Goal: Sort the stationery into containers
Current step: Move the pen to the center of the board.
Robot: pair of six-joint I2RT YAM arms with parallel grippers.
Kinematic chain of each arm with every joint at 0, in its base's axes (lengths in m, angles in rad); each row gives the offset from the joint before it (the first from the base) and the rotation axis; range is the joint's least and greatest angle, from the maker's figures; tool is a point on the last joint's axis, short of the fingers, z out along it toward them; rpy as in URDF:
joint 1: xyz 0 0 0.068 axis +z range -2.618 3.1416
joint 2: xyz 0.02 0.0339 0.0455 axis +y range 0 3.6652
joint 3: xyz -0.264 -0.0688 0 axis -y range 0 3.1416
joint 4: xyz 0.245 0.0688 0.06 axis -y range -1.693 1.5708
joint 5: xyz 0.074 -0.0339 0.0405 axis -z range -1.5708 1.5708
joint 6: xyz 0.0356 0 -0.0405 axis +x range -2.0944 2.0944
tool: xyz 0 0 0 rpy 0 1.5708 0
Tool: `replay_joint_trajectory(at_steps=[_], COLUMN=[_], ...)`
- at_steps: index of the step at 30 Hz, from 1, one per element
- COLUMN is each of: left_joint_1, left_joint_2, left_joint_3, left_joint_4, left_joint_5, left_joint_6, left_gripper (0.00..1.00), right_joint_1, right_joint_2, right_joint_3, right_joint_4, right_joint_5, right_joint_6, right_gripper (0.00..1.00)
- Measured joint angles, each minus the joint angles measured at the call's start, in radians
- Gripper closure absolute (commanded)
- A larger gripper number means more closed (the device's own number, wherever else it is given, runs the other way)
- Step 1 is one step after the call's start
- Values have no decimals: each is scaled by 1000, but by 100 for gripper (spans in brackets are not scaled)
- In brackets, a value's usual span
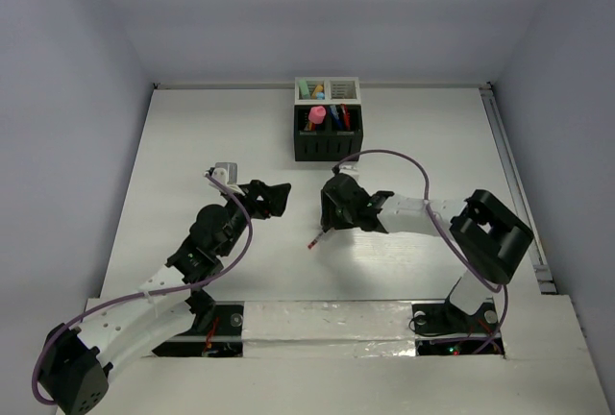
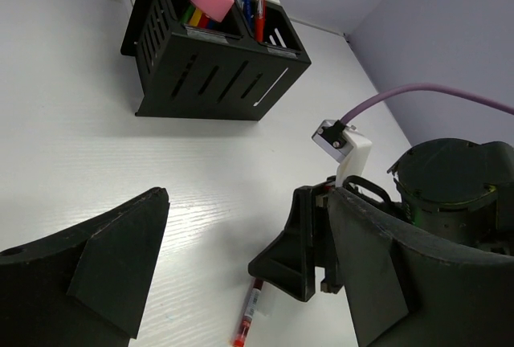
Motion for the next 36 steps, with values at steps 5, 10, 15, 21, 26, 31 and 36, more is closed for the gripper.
replay_joint_trajectory(at_steps=[5, 10, 15, 21, 26, 31, 36], left_joint_1=[0, 0, 0, 0, 0, 0, 0], left_joint_2=[0, 0, -1, -16, -23, -53, -104], left_joint_3=[0, 0, 0, 0, 0, 0, 0], left_joint_4=[0, 0, -1, -2, -2, -18, -32], left_joint_5=[0, 0, 0, -5, -8, -30, -58], left_joint_6=[0, 0, 0, 1, 4, 13, 20], left_gripper=[24, 24, 23, 24, 23, 23, 23], right_joint_1=[0, 0, 0, 2, 2, 22, 55], right_joint_2=[50, 64, 113, 182, 219, 278, 330], right_joint_3=[51, 68, 119, 204, 264, 365, 450], right_joint_4=[1, 1, 14, 22, -24, -115, -181], right_joint_5=[-22, -44, -80, -101, -96, -83, -53], right_joint_6=[-6, -9, -20, -43, -77, -125, -158], right_gripper=[46, 49, 49, 49, 56, 59, 61])
